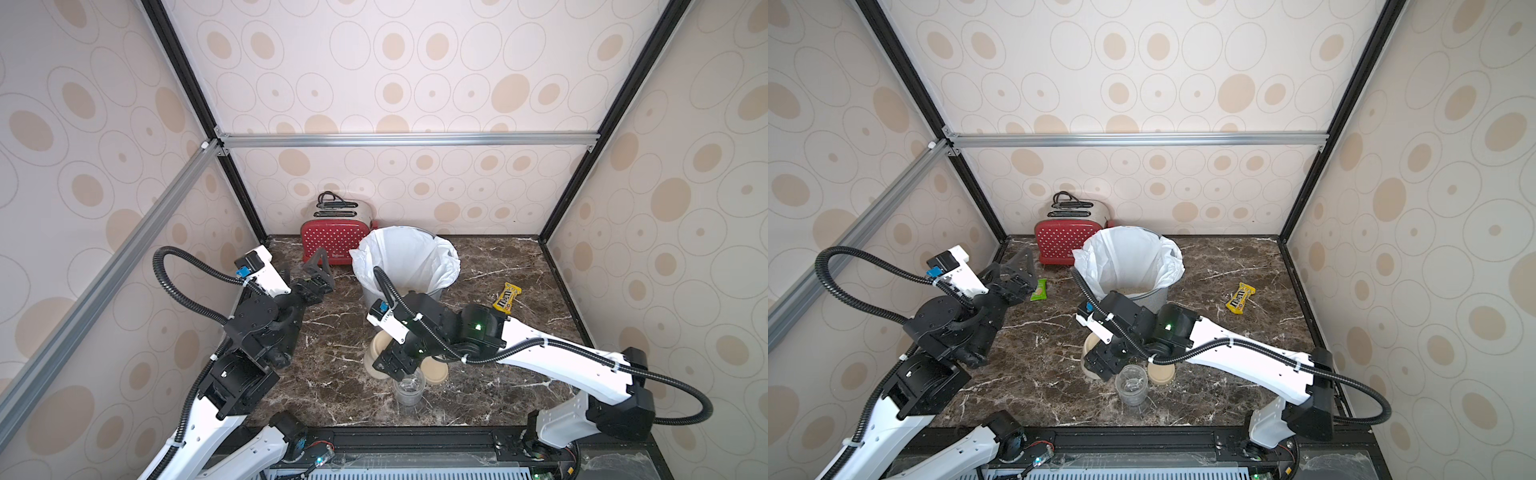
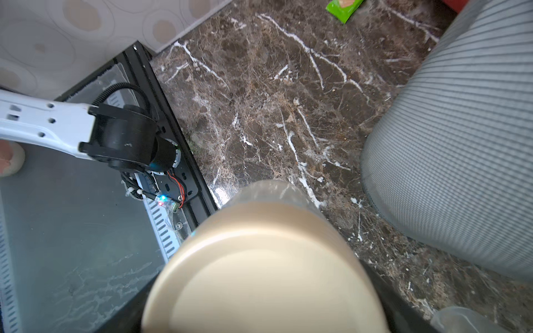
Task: Empty moldy rice from jars
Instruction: Pick up the jar from the center of the board.
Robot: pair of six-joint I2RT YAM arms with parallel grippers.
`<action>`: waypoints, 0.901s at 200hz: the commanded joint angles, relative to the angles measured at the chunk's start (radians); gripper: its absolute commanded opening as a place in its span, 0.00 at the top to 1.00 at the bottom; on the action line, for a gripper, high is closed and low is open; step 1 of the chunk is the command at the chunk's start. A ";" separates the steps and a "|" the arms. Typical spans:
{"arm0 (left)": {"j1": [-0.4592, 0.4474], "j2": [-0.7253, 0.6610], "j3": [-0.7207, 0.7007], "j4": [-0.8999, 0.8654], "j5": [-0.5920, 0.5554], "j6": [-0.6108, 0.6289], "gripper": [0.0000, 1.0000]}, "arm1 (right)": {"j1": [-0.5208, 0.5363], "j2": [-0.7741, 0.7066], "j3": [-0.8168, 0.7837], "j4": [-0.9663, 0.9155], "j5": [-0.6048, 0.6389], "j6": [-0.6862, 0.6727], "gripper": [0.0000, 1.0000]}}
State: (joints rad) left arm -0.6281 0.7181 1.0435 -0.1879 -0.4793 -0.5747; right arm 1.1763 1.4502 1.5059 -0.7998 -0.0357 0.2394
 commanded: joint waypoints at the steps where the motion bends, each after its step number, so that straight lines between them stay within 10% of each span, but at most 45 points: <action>1: 0.005 0.004 0.014 0.026 0.074 0.100 0.01 | -0.015 -0.083 -0.033 0.039 0.021 0.056 0.43; 128: 0.002 0.096 0.091 -0.320 0.843 0.561 0.01 | -0.217 -0.319 -0.174 0.067 -0.138 0.143 0.46; 180: -0.166 0.131 0.066 -0.436 0.830 0.666 0.01 | -0.247 -0.321 -0.159 0.082 -0.222 0.137 0.46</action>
State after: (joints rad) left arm -0.7151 0.8139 1.0966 -0.5156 0.3180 -0.0120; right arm 0.9447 1.1484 1.3235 -0.7998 -0.1860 0.3725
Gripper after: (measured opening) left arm 0.989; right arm 0.879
